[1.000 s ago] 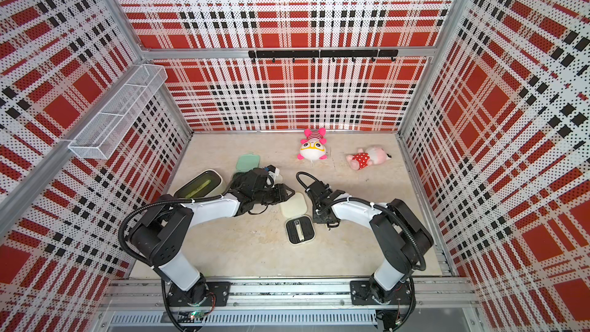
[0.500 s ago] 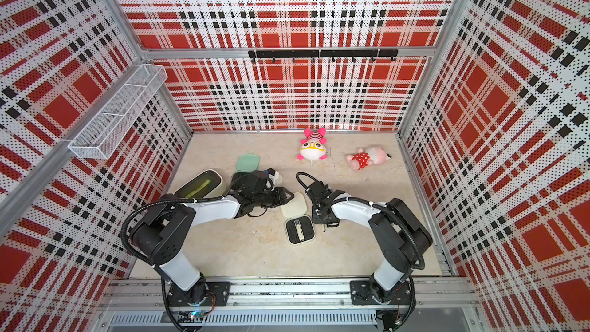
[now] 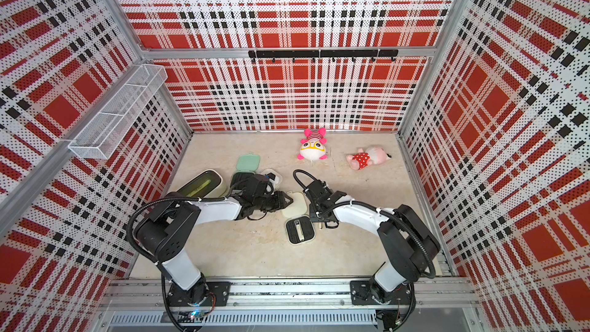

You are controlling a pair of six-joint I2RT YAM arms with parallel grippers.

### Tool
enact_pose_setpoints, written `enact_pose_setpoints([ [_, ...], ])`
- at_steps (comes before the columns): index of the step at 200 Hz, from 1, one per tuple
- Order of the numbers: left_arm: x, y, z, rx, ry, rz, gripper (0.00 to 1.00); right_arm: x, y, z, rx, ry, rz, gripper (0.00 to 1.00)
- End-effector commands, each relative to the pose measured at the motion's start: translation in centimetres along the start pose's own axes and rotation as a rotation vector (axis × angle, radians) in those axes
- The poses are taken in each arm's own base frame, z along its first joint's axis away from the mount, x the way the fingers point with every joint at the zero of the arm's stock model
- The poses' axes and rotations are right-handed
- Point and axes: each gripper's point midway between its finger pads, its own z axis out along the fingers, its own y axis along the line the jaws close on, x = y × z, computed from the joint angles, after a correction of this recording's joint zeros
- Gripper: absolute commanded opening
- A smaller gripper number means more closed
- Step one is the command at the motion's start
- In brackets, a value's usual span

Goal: Organize nail clipper sets
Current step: Pick up the nail clipper from the center of the board, then place the nail clipper in the storage box.

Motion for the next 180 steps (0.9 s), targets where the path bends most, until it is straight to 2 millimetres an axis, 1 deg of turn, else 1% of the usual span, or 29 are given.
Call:
enact_pose_setpoints([
  [1, 0.6, 0.7, 0.4, -0.019, 0.012, -0.002, 0.45, -2.1, 2.6, -1.8, -0.048, -0.117, -0.048, 0.06],
  [25, 0.7, 1.3, 0.5, -0.045, 0.021, -0.010, 0.44, -2.1, 5.2, -2.3, -0.068, -0.178, -0.107, 0.06],
  [45, 0.8, 1.7, 0.6, -0.060, 0.026, -0.015, 0.44, -1.9, 6.5, -2.1, -0.080, -0.204, -0.133, 0.06],
  [66, 0.7, 2.0, 0.5, -0.070, 0.028, -0.017, 0.44, -1.6, 7.4, -1.9, -0.092, -0.230, -0.149, 0.06],
  [119, 0.6, 2.3, 0.2, -0.076, 0.023, -0.022, 0.43, -0.5, 6.9, -0.8, -0.107, -0.245, -0.158, 0.07],
  [180, 0.6, 2.3, 0.2, -0.079, 0.023, -0.023, 0.43, 0.3, 6.6, -0.4, -0.121, -0.237, -0.183, 0.07],
])
